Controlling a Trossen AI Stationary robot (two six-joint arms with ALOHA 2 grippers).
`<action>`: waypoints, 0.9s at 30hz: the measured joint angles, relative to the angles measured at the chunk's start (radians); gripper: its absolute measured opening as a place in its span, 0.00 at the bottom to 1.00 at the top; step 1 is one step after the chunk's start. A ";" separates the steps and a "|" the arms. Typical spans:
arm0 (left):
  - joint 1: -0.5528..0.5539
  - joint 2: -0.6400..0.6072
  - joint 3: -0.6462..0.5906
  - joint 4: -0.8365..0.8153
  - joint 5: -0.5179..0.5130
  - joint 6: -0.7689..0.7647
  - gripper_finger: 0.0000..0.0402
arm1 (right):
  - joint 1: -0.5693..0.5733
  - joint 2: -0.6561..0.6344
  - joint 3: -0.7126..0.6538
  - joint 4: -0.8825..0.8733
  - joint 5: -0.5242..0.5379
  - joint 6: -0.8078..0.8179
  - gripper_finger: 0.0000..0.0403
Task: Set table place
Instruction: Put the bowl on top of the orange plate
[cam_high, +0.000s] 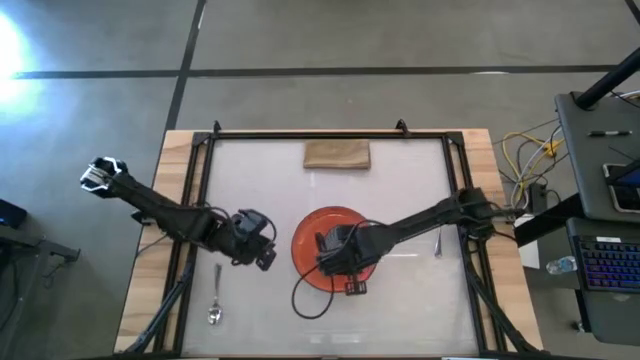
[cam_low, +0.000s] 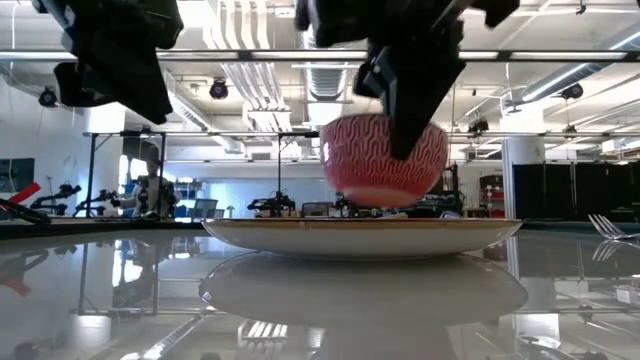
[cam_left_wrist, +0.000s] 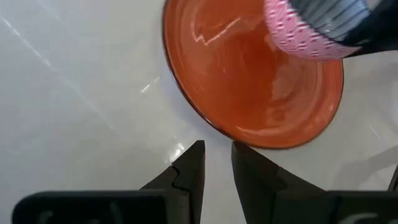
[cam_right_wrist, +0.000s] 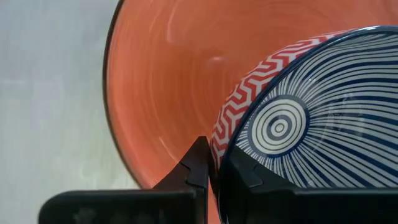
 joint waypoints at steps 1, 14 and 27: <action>-0.016 0.005 0.000 0.002 -0.003 -0.014 0.16 | 0.000 0.017 0.013 -0.002 0.000 -0.004 0.03; -0.100 0.021 0.002 0.005 -0.046 -0.075 0.16 | -0.038 0.055 0.044 0.039 -0.002 -0.041 0.03; -0.100 0.020 0.002 0.002 -0.073 -0.072 0.16 | -0.051 0.055 0.038 0.059 -0.094 -0.062 0.03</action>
